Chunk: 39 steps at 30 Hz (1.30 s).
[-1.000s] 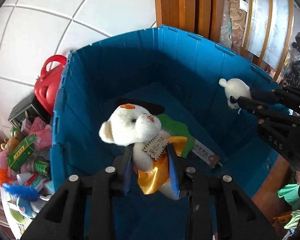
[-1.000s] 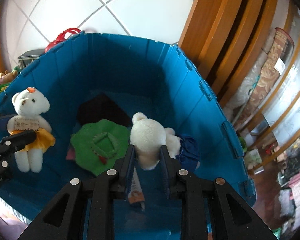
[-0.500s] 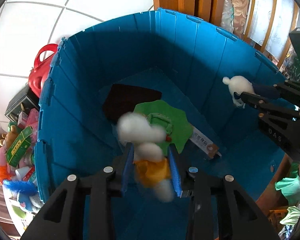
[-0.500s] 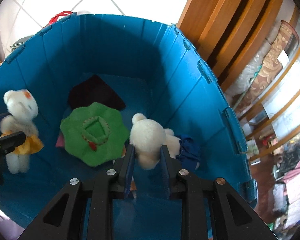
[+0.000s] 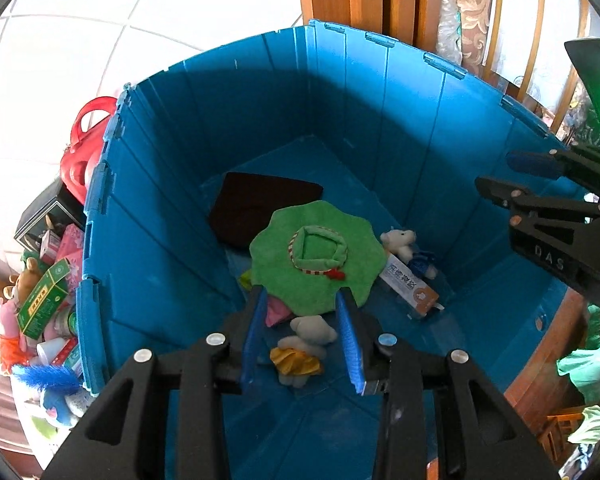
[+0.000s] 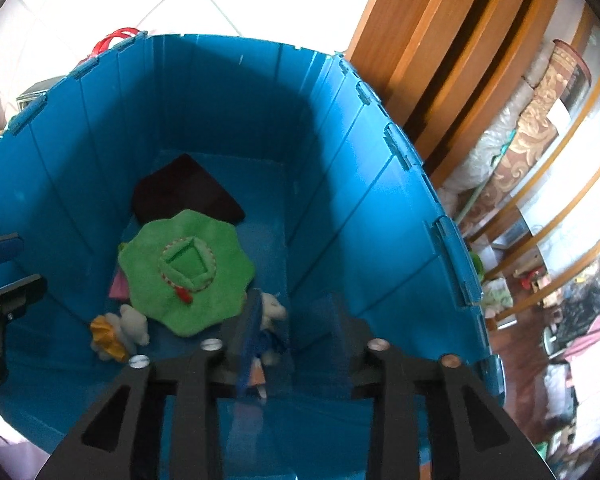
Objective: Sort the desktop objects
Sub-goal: 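Open both tools to drop the two white bears into the crate, then move both tools back over the heap toward the white paper roll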
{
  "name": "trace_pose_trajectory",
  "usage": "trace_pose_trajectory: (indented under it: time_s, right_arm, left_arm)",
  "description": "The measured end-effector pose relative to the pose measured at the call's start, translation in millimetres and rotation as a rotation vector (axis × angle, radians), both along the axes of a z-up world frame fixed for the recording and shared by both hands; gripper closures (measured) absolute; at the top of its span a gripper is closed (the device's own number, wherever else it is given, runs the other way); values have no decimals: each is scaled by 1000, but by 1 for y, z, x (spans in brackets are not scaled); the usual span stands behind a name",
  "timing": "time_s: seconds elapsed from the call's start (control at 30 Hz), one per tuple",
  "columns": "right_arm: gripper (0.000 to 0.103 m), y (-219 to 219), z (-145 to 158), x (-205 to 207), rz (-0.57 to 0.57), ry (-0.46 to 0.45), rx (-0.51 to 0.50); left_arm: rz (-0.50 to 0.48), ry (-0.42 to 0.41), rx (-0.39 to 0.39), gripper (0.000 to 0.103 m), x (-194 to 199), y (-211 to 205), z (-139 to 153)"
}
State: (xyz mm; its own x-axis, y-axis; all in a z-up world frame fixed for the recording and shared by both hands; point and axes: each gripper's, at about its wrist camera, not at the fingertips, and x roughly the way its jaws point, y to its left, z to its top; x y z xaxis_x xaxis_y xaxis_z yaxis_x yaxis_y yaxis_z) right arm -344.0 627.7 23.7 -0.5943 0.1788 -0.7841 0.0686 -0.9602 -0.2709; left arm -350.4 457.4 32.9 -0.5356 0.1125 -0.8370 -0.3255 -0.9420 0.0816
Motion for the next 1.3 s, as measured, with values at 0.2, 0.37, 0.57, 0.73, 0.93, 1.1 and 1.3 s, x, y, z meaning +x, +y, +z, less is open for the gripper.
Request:
trace_pose_trajectory:
  time_s: [0.2,0.37,0.57,0.73,0.93,1.1,1.3]
  right_arm:
    - [27,-1,7,7,-3,29,0]
    - [7,-3,12,12,6,44,-15]
    - [0,-6,20,16,11,73,-34]
    - [0,-9,23,20,7,81,-38]
    - [0,-15,29,33,21,115,-93]
    - [0,-24,45,49,38,194,-169]
    - [0,-39,72,67,67,332,-306]
  left_arm:
    - [-11,3,4,68,3,0,2]
    - [-16,14,12,68,6,-2,5]
    - [-23,42,26,68,13,-7,13]
    - [-24,75,48,68,20,-12,21]
    - [-16,176,95,68,40,-26,39]
    - [30,283,142,68,58,-51,56]
    - [85,383,237,68,77,-97,68]
